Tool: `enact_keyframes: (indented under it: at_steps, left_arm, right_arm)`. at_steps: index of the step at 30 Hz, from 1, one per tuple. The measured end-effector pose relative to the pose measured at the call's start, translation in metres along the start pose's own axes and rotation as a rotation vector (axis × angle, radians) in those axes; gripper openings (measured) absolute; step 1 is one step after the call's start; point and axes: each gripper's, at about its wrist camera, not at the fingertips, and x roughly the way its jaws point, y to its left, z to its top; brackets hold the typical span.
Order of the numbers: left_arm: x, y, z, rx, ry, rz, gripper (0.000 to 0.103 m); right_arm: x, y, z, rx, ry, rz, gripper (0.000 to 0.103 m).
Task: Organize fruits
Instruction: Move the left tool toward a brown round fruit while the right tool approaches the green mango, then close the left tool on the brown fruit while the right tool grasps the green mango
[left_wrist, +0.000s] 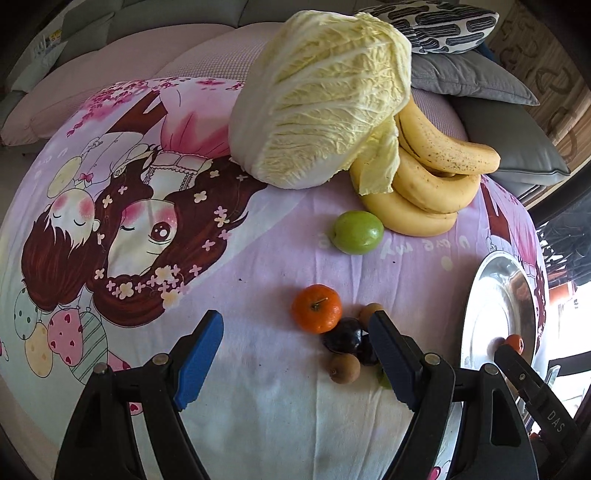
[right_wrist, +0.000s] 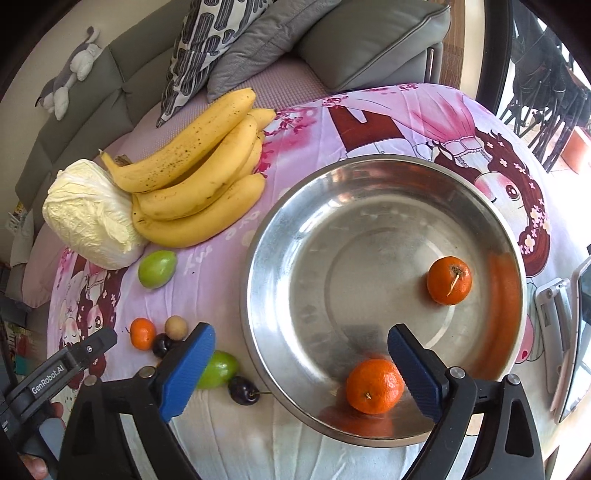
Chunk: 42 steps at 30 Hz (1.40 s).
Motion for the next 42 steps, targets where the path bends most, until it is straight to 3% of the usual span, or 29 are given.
enact_keyframes:
  at_steps: [7, 17, 33, 39, 42]
  left_arm:
    - [0.005, 0.017, 0.005, -0.04, 0.016, -0.009, 0.082]
    - [0.018, 0.014, -0.008, 0.001, 0.088, -0.039, 0.082]
    - [0.036, 0.036, -0.018, -0.153, 0.19, -0.108, 0.081]
    - [0.046, 0.028, -0.029, -0.157, 0.231, -0.171, 0.081]
    - [0.05, 0.021, -0.033, -0.137, 0.239, -0.18, 0.074]
  right_arm:
    - [0.011, 0.033, -0.008, -0.083, 0.054, 0.036, 0.096]
    - [0.023, 0.071, -0.033, -0.202, 0.12, 0.074, 0.096]
    - [0.05, 0.088, -0.039, -0.264, 0.179, 0.088, 0.096]
    - [0.061, 0.091, -0.04, -0.285, 0.192, 0.053, 0.094]
    - [0.062, 0.093, -0.041, -0.304, 0.183, 0.049, 0.09]
